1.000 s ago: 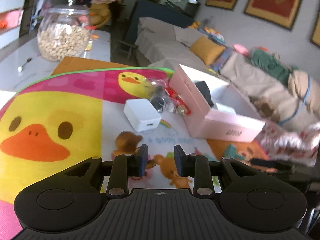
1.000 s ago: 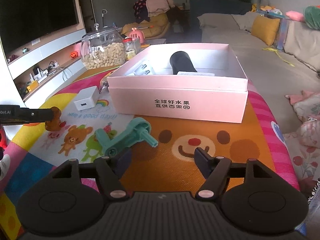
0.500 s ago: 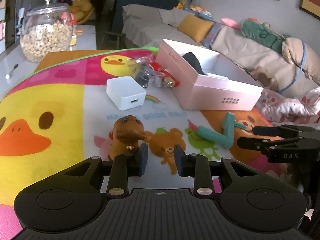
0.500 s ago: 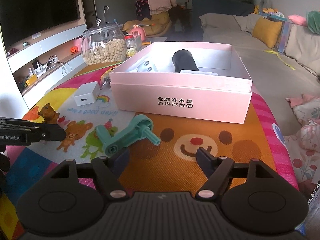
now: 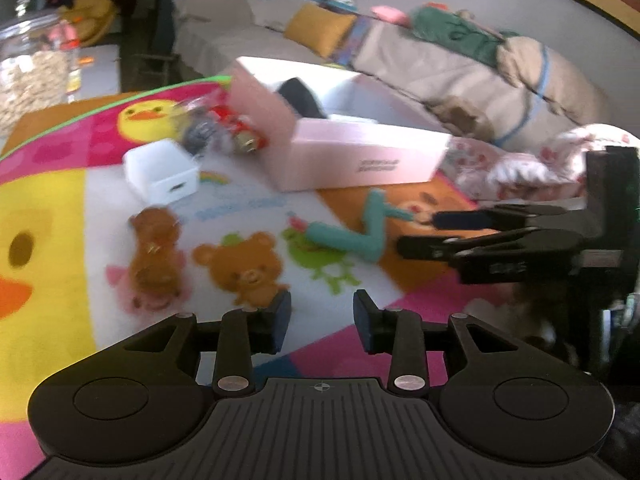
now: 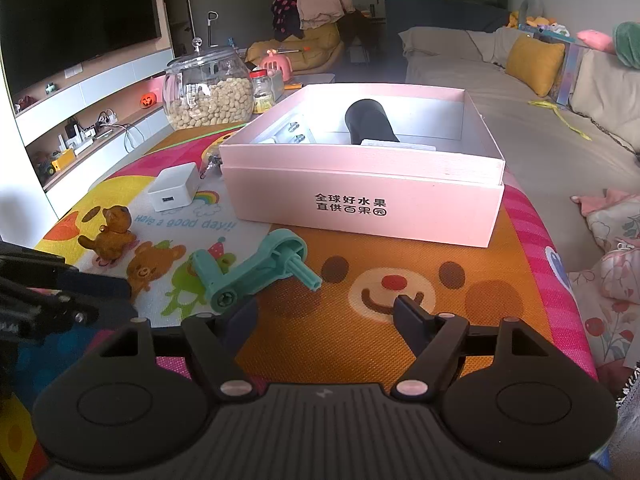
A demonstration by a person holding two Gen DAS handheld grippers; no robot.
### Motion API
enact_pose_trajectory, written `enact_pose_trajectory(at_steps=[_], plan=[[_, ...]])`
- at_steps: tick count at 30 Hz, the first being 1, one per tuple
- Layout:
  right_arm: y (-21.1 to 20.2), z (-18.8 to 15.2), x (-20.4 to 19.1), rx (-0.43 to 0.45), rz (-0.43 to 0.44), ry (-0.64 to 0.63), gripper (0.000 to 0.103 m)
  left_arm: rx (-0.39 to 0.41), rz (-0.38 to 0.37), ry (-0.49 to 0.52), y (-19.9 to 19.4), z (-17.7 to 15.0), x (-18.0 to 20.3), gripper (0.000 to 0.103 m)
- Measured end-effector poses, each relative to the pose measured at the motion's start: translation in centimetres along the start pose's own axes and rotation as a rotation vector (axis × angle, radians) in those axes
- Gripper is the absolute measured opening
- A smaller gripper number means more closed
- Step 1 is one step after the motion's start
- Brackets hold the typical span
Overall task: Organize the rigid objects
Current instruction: 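Grasp the white charger with the left gripper and lift it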
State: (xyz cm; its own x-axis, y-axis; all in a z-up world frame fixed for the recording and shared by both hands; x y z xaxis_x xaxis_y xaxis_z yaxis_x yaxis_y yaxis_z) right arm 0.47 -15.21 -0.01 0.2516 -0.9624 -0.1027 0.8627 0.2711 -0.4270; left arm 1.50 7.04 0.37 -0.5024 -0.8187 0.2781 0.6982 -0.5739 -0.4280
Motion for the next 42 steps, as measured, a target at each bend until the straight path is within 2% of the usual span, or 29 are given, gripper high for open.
enact_pose_trajectory(at_steps=[2,4,7,9,11,14,16,17,18,20,25,27,30,38,42], plan=[[0.0,0.0,0.0,0.000,0.000,0.000,0.075,0.078,0.026,0.013,-0.8,1.8,0.0,0.038],[0.0,0.0,0.0,0.000,0.000,0.001,0.075,0.166,0.124,-0.014,-1.4,4.1,-1.1,0.038],[0.0,0.0,0.0,0.000,0.000,0.000,0.075,0.231,0.278,-0.123,-1.0,7.0,-4.6,0.038],[0.0,0.0,0.0,0.000,0.000,0.001,0.075,0.212,0.343,-0.229,0.4,7.9,-7.4,0.038],[0.0,0.0,0.0,0.000,0.000,0.001,0.075,0.161,0.361,-0.352,2.0,7.9,-9.9,0.038],[0.0,0.0,0.1,0.002,0.002,0.005,0.075,0.114,0.391,-0.422,3.7,7.0,-11.4,0.038],[0.0,0.0,0.1,0.003,0.004,0.008,0.075,0.083,0.399,-0.402,4.8,6.4,-11.1,0.038],[0.0,0.0,0.2,0.003,0.004,0.008,0.075,0.062,0.387,-0.394,5.4,6.1,-10.8,0.042],[0.0,0.0,0.2,0.003,0.004,0.008,0.075,0.049,0.379,-0.379,5.7,5.9,-10.5,0.051],[0.0,0.0,0.2,0.004,0.005,0.009,0.075,0.028,0.366,-0.325,6.2,5.9,-9.9,0.058],[0.0,0.0,0.2,0.004,0.004,0.010,0.075,0.034,0.388,-0.221,6.5,6.6,-8.5,0.058],[0.0,0.0,0.2,0.004,0.004,0.009,0.075,0.012,0.406,-0.128,7.1,6.7,-7.6,0.058],[0.0,0.0,0.2,0.004,0.004,0.010,0.075,-0.042,0.435,-0.046,8.6,6.3,-6.7,0.060],[0.0,0.0,0.2,0.004,0.004,0.011,0.075,-0.034,0.466,0.003,10.3,6.5,-7.0,0.062],[0.0,0.0,0.2,0.004,0.004,0.011,0.075,-0.029,0.455,0.052,10.3,6.4,-7.0,0.059]])
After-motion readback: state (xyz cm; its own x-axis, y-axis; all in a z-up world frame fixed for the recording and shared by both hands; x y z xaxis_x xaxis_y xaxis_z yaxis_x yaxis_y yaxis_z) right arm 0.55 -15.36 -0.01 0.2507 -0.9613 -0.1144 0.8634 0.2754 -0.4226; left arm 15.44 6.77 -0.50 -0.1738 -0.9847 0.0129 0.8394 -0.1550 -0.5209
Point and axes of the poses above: each gripper's, at about its wrist camera, not at the fingertips, and y roughly the way its jaws point, x to its right, z to its top, the point moved 2 cm from there along y, roughly the way its jaws point, and after that the axes turned 15 degrees about x, right-handed, at the moved point
